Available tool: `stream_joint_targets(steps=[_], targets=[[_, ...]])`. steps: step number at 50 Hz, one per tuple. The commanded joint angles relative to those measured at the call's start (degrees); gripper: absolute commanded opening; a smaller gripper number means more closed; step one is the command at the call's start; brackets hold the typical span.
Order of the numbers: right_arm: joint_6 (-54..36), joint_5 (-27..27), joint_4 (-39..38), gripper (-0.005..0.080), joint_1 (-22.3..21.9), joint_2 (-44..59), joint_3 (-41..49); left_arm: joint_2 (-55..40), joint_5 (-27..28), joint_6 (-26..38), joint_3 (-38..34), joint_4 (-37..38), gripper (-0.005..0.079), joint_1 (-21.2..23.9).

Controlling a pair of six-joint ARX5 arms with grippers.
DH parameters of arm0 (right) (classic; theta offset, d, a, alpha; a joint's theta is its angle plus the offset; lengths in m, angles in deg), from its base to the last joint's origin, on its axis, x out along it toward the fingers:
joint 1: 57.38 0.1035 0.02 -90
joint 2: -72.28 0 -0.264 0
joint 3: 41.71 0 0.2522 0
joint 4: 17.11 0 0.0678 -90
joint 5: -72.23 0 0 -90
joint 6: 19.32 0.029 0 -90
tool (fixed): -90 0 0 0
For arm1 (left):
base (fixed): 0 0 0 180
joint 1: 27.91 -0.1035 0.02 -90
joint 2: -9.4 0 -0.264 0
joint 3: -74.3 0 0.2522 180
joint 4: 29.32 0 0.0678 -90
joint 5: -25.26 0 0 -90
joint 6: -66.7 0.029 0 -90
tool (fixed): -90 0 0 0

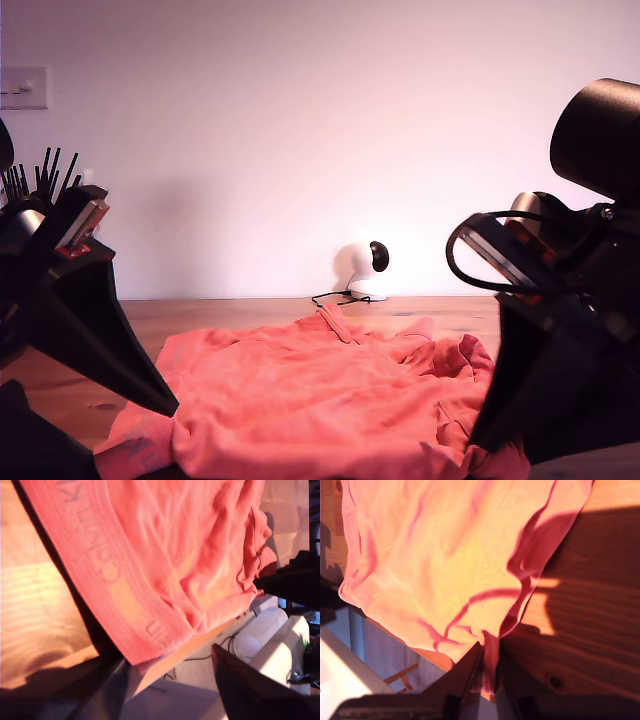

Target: Fold the underwear in front of you. After folding it, place it to the right side.

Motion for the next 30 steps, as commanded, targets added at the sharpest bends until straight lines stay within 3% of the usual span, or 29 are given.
stream_joint_targets(steps=[1,9,19,25,30], targets=[[-0.79,0.57,-0.02,-0.0011,0.46,0.92,1.11,-1.27,0.46,0.57,-1.03,0.0,0.0312,0.46],[-1.09,0.5,-0.17,-0.0011,0.5,0.92,1.11,-1.27,-0.09,2.23,-1.01,-0.52,-0.0031,0.46],[-1.18,-0.28,-0.85,-0.0011,0.5,0.92,1.07,-1.27,-4.79,2.58,-0.35,-1.16,-0.0019,0.46],[-1.2,-1.07,-0.85,-0.0011,0.5,0.92,1.07,-1.27,-4.79,2.99,0.42,-1.07,-0.0015,0.46],[-1.22,-1.05,-1.01,-0.0011,0.5,0.92,1.07,-1.27,-3.54,2.89,1.2,-0.37,0.0067,0.46]])
